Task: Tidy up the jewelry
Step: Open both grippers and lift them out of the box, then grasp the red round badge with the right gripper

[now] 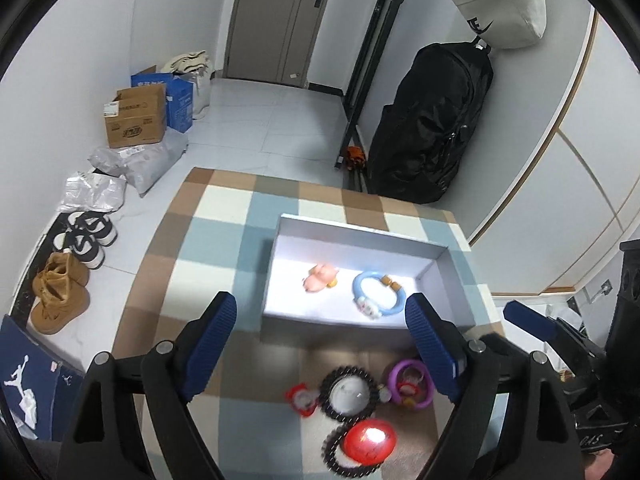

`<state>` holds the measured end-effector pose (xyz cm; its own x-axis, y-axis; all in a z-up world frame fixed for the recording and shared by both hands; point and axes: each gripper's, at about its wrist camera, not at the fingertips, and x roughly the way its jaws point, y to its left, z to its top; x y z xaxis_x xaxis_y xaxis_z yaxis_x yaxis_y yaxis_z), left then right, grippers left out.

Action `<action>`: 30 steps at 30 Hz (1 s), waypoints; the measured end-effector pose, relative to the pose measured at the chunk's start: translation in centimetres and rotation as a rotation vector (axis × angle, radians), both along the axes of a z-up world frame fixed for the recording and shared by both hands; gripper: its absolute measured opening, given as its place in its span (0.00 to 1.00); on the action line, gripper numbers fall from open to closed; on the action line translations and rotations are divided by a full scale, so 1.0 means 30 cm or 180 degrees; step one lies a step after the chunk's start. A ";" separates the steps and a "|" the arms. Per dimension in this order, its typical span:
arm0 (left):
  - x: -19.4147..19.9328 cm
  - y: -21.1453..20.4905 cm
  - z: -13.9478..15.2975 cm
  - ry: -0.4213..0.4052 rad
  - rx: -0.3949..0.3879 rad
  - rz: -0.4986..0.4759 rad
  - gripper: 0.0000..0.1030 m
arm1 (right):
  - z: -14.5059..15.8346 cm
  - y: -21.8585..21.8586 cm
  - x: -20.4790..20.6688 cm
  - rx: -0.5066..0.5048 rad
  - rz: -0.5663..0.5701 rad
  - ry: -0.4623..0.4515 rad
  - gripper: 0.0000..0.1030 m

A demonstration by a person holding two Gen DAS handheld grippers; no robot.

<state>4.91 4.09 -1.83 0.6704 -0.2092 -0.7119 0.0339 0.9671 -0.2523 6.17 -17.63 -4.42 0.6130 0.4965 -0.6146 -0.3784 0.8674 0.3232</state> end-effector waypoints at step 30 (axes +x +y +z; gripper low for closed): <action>-0.082 0.080 -0.060 0.0263 0.0092 0.0133 0.81 | -0.220 0.199 -0.121 -0.0472 0.0626 0.0730 0.54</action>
